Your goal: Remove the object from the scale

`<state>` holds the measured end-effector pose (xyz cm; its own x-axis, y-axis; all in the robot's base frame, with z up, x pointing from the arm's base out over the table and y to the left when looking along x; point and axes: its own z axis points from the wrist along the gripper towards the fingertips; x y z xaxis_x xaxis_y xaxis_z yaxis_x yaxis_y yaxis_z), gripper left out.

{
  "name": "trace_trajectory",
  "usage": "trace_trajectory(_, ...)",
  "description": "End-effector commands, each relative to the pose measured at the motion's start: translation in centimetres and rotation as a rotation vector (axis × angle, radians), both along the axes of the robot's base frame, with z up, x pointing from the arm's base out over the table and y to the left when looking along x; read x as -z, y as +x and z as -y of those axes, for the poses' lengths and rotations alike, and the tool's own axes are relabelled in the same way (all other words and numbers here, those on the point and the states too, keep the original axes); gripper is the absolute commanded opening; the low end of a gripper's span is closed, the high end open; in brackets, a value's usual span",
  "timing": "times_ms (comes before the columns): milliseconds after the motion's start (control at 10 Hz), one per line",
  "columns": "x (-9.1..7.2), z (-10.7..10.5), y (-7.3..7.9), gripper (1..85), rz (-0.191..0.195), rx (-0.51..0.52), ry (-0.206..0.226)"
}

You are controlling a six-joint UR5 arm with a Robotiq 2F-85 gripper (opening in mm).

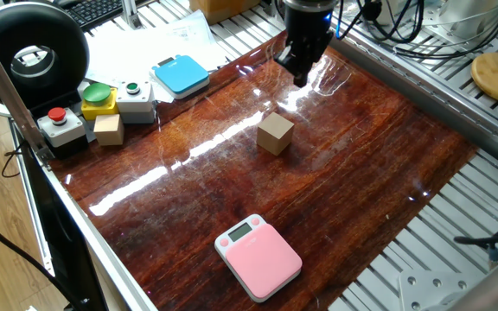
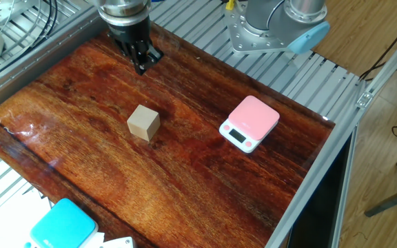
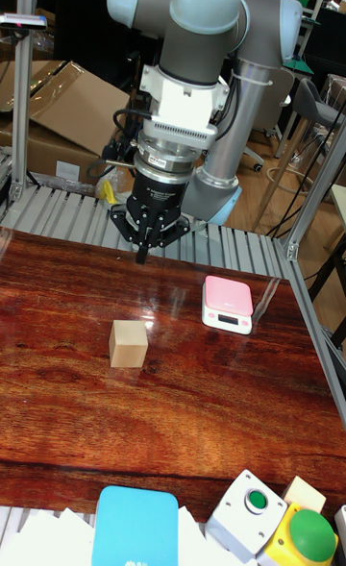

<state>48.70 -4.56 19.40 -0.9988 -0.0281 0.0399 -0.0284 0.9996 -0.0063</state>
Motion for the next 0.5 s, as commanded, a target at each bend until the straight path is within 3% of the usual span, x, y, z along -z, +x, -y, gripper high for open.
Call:
trace_trajectory(0, 0.13, 0.64, -0.88, 1.0, -0.015, -0.001, 0.005)
trace_trajectory(400, 0.67, 1.25, -1.00, 1.0, -0.006, -0.046, 0.001)
